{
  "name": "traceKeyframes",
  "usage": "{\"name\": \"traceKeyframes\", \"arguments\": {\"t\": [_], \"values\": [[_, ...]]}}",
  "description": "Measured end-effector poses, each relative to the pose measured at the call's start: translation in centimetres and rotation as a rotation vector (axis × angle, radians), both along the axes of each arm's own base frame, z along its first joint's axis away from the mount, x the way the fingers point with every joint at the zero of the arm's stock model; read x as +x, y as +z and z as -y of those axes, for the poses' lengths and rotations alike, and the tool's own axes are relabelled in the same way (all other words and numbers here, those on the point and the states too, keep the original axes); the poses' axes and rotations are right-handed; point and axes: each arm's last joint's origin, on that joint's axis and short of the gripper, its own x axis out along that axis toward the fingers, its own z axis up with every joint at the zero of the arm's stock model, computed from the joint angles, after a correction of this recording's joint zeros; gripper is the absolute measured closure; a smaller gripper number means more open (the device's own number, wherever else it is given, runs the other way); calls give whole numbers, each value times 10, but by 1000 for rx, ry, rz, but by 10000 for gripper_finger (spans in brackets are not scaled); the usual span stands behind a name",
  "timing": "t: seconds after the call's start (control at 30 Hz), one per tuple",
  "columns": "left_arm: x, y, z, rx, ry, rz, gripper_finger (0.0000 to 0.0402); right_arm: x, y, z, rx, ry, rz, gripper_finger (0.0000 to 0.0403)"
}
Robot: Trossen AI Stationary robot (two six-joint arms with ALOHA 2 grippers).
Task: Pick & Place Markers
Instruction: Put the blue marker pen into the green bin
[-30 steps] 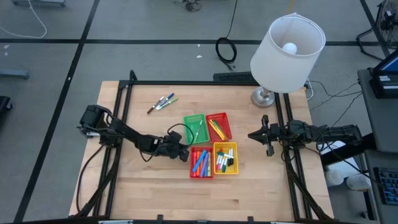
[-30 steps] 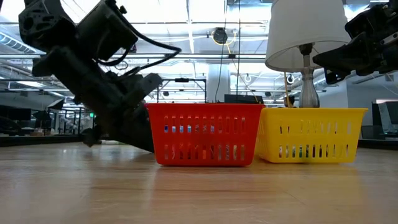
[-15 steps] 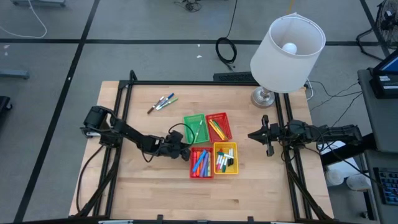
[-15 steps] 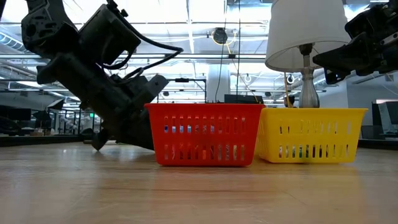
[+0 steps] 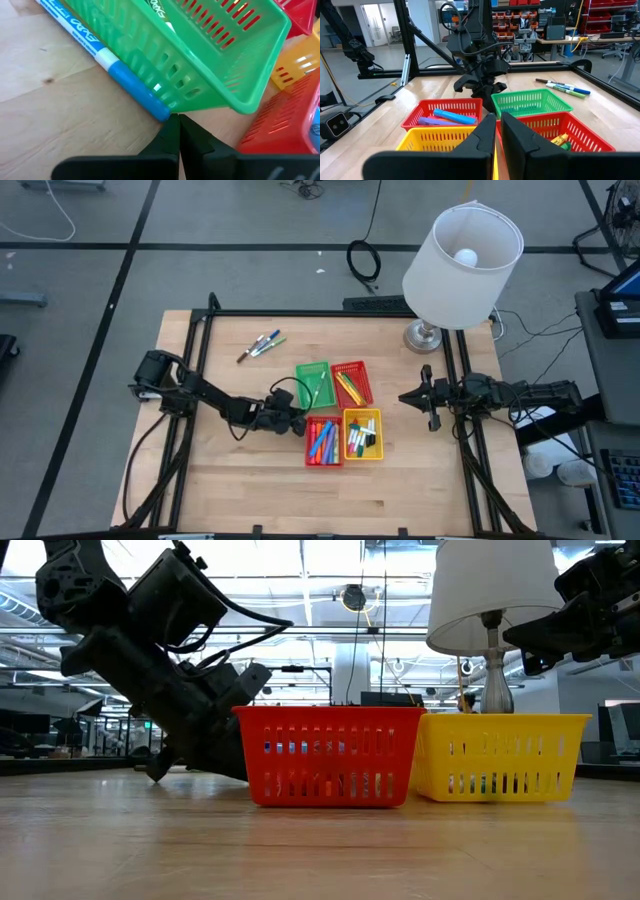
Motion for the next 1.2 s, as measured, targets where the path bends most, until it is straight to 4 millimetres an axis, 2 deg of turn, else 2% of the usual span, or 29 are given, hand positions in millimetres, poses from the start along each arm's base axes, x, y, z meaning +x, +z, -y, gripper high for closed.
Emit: {"name": "traceKeyframes", "arguments": {"t": [1.2], "values": [[-7,-5,1,-29,30,-69,401,0,0,0,0,0,0,385]]}}
